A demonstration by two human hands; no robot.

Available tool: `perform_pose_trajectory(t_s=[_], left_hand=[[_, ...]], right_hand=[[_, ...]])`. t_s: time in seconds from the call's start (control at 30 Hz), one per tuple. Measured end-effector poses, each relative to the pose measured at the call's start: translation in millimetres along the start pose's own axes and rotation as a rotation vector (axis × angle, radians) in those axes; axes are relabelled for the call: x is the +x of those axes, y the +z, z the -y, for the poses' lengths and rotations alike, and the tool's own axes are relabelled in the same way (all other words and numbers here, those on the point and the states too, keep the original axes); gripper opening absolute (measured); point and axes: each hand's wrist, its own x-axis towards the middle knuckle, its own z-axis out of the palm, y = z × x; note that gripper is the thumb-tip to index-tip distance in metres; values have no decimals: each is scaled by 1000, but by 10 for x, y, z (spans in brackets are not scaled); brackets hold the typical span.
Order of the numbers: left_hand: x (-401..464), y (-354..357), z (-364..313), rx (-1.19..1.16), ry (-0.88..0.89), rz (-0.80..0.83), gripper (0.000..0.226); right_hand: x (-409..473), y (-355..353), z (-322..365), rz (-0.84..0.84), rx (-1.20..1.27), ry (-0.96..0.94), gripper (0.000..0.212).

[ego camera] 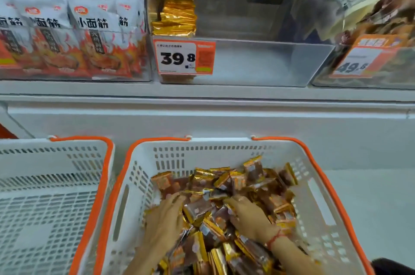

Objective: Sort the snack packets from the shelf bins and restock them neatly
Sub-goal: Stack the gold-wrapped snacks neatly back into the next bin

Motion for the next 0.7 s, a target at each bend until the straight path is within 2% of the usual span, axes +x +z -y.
perform_pose_trajectory(t_s=[0.1, 0.27, 0.4, 0.47, 0.53, 0.57, 0.63, 0.7], left_hand=[[-52, 193, 118, 83, -14, 127, 62], [5, 272, 160, 154, -32, 114, 58], [111, 131, 80, 143, -71, 213, 65], [184, 37, -42, -22, -127, 197, 65], [220, -114, -237, -328, -191, 76, 59], [223, -199, -338, -510, -218, 28, 55], [202, -414, -477, -803, -230, 57, 48], [164, -581, -460, -865, -135, 162, 35]], right_hand=[[183, 224, 114, -198, -36, 29, 50], [556, 215, 239, -243, 4, 139, 42], [622, -29, 142, -305, 140, 53, 17], [548, -275, 128, -316, 455, 29, 14], [456, -509, 148, -163, 780, -30, 10], [410, -593, 163, -80, 846, -62, 10], [334, -712, 231, 12, 897, -126, 17], [261, -794, 351, 32, 976, -158, 22]])
